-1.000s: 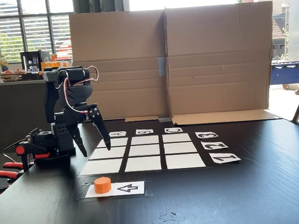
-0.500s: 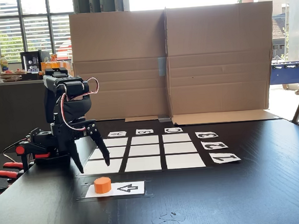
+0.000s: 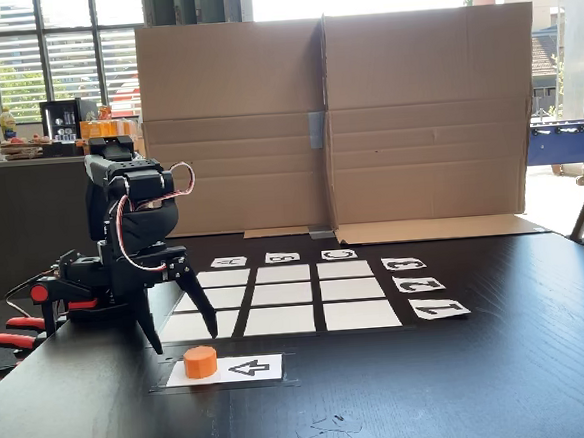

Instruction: Pick up the round, orange token and place it in the grid on square A1.

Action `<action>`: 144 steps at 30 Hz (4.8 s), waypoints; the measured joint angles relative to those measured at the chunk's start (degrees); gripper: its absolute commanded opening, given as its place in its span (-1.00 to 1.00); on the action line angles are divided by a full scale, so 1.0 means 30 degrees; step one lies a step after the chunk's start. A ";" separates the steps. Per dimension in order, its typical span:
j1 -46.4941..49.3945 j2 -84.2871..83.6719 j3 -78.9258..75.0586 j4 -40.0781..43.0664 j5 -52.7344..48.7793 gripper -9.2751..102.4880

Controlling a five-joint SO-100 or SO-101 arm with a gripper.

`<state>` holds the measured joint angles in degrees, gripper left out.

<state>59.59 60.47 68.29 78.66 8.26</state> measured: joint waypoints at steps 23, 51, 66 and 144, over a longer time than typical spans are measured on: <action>-0.0205 -0.2168 -0.1729 0.0000 -0.1084 -0.32; -0.1406 -0.3164 -0.2139 0.0000 -0.1230 -0.35; -0.1582 -0.3398 -0.2139 0.0000 -0.1582 -0.68; -0.7207 1.6318 2.2910 -0.6475 -0.2402 -0.76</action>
<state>37.97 109.42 137.02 59.24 1.05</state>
